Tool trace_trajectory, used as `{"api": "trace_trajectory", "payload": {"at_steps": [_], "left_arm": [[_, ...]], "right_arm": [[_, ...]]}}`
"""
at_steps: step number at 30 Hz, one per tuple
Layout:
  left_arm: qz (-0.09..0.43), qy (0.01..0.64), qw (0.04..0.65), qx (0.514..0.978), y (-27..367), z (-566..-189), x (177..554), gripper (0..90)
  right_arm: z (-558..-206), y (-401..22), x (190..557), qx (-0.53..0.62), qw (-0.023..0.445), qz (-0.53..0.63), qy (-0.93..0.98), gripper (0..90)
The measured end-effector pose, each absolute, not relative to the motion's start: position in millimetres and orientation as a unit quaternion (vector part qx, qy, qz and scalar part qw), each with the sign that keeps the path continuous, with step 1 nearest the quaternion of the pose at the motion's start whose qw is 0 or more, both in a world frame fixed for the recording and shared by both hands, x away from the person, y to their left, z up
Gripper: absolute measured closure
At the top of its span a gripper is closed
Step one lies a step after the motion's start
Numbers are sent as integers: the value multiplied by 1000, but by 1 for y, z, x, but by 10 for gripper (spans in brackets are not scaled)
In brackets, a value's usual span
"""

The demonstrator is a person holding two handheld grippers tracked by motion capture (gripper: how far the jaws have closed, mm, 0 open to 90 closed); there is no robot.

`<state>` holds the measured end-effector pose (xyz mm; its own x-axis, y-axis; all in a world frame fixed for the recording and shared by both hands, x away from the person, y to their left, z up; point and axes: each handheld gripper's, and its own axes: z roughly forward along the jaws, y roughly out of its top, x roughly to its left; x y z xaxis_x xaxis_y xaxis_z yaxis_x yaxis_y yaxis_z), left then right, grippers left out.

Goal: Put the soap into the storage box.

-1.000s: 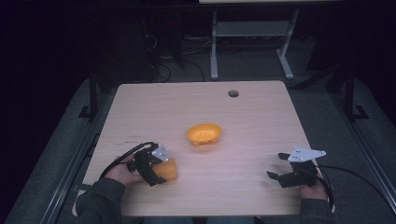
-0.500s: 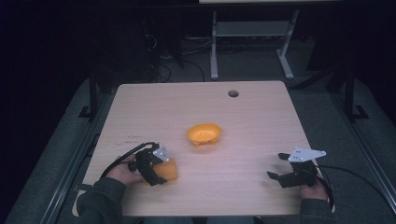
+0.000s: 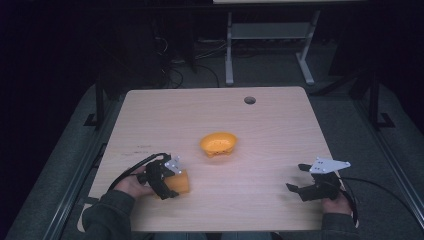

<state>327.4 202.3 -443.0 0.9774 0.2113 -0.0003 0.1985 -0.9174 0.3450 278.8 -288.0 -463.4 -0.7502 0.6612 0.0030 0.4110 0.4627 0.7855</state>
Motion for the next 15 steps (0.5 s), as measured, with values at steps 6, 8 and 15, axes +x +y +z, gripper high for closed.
{"api": "trace_trajectory", "payload": {"at_steps": [6, 8, 15], "left_arm": [[16, 106, 174, 979, 202, -442, 326, 208], [17, 106, 179, 978, 203, -441, 327, 209], [19, 118, 193, 974, 207, -436, 329, 209]], "right_arm": [[-463, -290, 279, 323, 152, 412, 838, 138], [-464, -290, 279, 324, 151, 415, 837, 138], [-465, -292, 280, 325, 150, 416, 836, 138]]}}
